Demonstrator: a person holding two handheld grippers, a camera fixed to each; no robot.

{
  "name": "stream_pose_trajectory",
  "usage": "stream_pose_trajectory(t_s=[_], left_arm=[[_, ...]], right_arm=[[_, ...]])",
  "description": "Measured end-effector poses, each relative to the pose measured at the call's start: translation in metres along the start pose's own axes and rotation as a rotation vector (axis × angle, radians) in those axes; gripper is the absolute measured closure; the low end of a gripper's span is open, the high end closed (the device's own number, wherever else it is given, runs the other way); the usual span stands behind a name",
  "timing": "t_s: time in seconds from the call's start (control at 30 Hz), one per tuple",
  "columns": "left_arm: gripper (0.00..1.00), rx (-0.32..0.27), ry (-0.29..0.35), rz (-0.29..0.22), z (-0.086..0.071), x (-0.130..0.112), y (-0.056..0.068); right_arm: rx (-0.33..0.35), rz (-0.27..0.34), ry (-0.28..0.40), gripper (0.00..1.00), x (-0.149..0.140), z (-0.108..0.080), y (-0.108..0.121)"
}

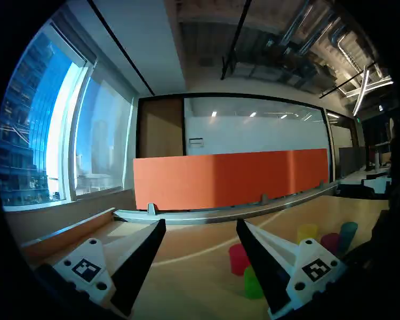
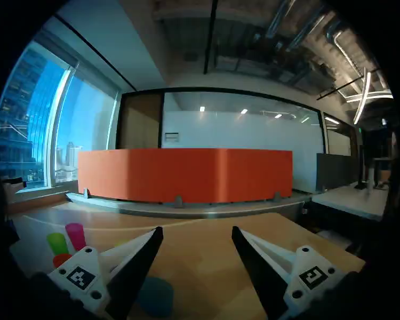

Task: Pour water

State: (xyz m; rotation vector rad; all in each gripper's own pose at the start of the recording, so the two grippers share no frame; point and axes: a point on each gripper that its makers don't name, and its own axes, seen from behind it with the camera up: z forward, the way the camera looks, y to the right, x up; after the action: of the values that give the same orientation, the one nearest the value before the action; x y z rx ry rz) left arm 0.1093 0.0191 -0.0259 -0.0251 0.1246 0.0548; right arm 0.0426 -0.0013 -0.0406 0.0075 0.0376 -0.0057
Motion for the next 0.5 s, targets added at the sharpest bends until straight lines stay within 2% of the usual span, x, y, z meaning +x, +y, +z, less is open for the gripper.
stream_pose_trajectory(t_s=[0.2,0.5], left_arm=[[0.02,0.034,0.009,0.029,0.0,-0.002,-0.005],[0.02,0.067,0.003,0.05,-0.002,-0.02,-0.011]], right_arm=[[-0.016,-0.003,-0.005,0.0,0.004,-0.002,0.004],[-0.023,0.017,-0.019,0.0,0.005,-0.001,0.001]])
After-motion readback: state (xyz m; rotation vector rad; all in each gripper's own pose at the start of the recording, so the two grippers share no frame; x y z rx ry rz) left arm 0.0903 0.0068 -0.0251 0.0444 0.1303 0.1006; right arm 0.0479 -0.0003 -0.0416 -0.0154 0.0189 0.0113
